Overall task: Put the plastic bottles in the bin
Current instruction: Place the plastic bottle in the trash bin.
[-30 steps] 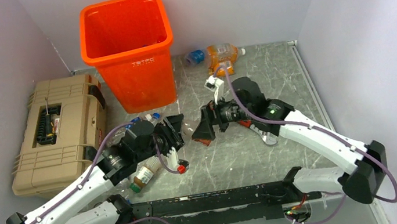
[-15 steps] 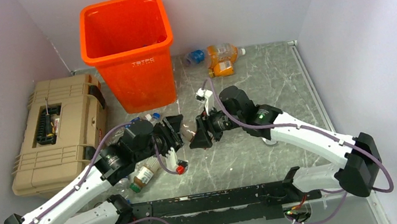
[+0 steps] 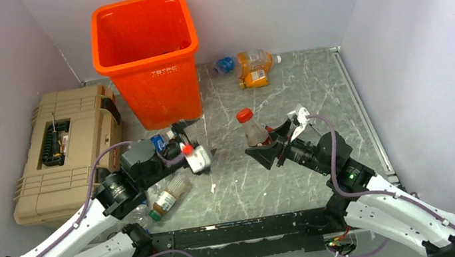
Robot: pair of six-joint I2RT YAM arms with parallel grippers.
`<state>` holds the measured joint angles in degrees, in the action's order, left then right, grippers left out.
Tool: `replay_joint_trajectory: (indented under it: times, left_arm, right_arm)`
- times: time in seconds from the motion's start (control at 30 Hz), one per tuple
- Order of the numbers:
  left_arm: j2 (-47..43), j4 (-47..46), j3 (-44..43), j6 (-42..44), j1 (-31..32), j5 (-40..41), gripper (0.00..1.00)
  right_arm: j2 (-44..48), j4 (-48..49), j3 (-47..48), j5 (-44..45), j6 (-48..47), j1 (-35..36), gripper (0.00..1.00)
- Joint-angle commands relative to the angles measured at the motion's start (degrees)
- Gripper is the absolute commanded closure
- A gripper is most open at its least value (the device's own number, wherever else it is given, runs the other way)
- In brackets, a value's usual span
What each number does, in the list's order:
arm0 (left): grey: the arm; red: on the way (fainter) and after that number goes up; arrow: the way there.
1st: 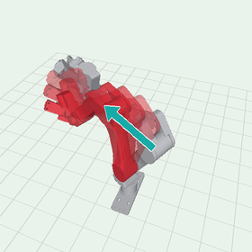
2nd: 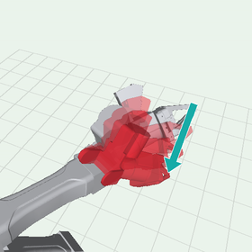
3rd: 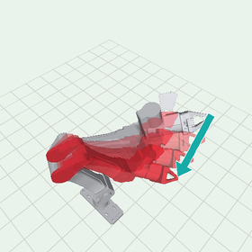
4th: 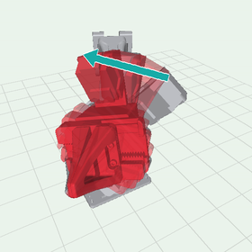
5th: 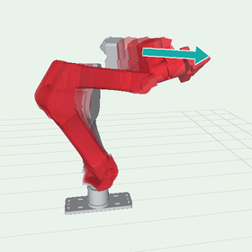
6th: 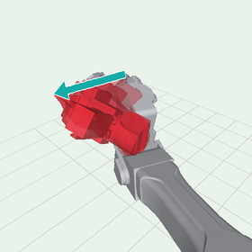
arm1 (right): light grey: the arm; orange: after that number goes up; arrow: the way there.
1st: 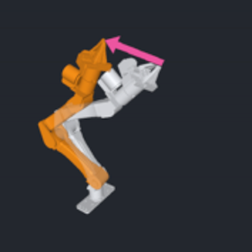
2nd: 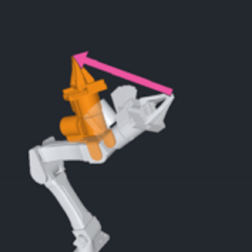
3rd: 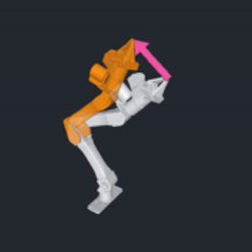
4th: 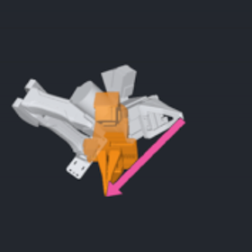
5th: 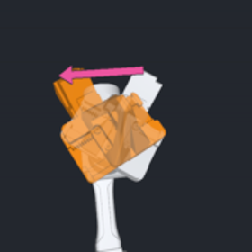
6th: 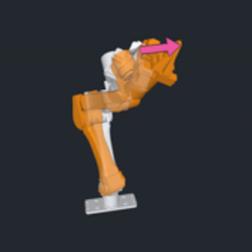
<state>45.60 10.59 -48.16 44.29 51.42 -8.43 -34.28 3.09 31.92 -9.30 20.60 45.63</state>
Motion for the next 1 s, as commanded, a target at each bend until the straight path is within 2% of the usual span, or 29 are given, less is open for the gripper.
replay_joint_trajectory:
  times: [0.0,0.1,0.2,0.37,0.5,0.6,0.77,0.9,0.97]
  left_arm:
    - [4.7,-11.9,-6.2,-48.0,0.2,10.9,0.00]
    - [10.0,-15.7,-7.5,-63.6,0.1,9.3,0.01]
    - [12.4,-23.2,-5.9,-72.1,0.1,6.4,0.01]
    - [13.9,-28.0,-5.7,-76.4,-0.6,3.9,0.00]
    - [17.5,-23.5,-9.7,-80.0,-1.1,3.1,0.01]
    - [19.8,-24.2,-10.6,-81.9,-1.4,0.1,0.03]
    - [22.0,-23.6,-11.6,-83.0,-1.4,-1.9,0.17]
    - [24.8,-21.4,-13.6,-85.3,-1.4,-3.5,0.41]
    - [26.0,-20.6,-14.3,-85.7,-1.4,-4.2,0.49]
  right_arm:
    - [2.0,15.9,-7.3,3.5,2.1,0.1,0.70]
    - [1.0,21.1,-9.7,2.3,2.9,0.1,0.71]
    - [-0.6,24.5,-10.8,1.1,3.9,0.1,0.72]
    - [-1.8,28.2,-12.2,0.5,5.3,0.1,0.72]
    - [-3.8,30.1,-12.0,-0.9,5.6,0.1,0.72]
    - [-6.3,31.7,-11.7,-2.3,5.9,0.1,0.73]
    - [-7.1,33.8,-12.3,-2.4,6.6,0.2,0.72]
    - [-7.1,34.2,-12.3,-2.0,6.6,0.2,0.72]
    - [-7.2,34.3,-12.3,-1.9,6.5,0.2,0.72]
